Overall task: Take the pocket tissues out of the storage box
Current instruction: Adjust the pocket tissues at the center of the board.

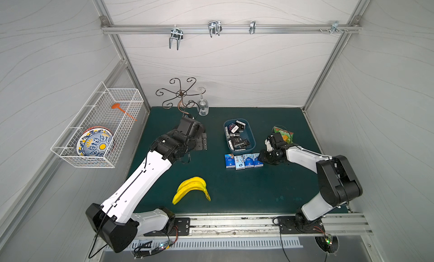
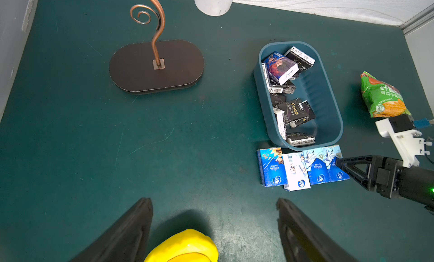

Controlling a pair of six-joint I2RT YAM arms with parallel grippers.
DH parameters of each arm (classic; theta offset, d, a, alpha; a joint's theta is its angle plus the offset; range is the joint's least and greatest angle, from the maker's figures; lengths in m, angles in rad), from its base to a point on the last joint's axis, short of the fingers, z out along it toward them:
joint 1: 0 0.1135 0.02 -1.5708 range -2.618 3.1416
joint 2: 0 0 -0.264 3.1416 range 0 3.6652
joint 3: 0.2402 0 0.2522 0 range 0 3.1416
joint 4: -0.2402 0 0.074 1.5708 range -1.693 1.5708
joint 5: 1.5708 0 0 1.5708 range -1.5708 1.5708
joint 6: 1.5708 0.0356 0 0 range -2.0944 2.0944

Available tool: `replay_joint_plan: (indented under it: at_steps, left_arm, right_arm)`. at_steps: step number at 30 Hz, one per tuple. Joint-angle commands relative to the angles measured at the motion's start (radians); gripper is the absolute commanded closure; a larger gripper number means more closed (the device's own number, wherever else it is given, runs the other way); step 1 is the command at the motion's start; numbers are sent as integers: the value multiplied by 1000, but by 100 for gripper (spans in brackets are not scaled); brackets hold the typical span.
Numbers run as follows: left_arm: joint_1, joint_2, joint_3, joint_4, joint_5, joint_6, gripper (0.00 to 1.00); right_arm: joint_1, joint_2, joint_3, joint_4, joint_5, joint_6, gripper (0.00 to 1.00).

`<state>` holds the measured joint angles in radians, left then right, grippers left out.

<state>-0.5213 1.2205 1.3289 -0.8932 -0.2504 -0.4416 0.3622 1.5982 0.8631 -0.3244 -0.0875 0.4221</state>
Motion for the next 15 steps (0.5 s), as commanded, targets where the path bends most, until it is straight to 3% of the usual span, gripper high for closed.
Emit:
replay_joint_plan:
  at_steps: [1, 9, 15]
  left_arm:
    - [5, 11, 21, 12, -8, 0, 13]
    - [4, 17, 29, 7, -16, 4, 13]
    - [4, 27, 39, 0, -22, 9, 13]
  right_arm:
    - [-8, -55, 21, -54, -8, 1, 46]
    - [-10, -96, 86, -89, -27, -20, 46]
    - [9, -49, 217, -128, -18, -60, 45]
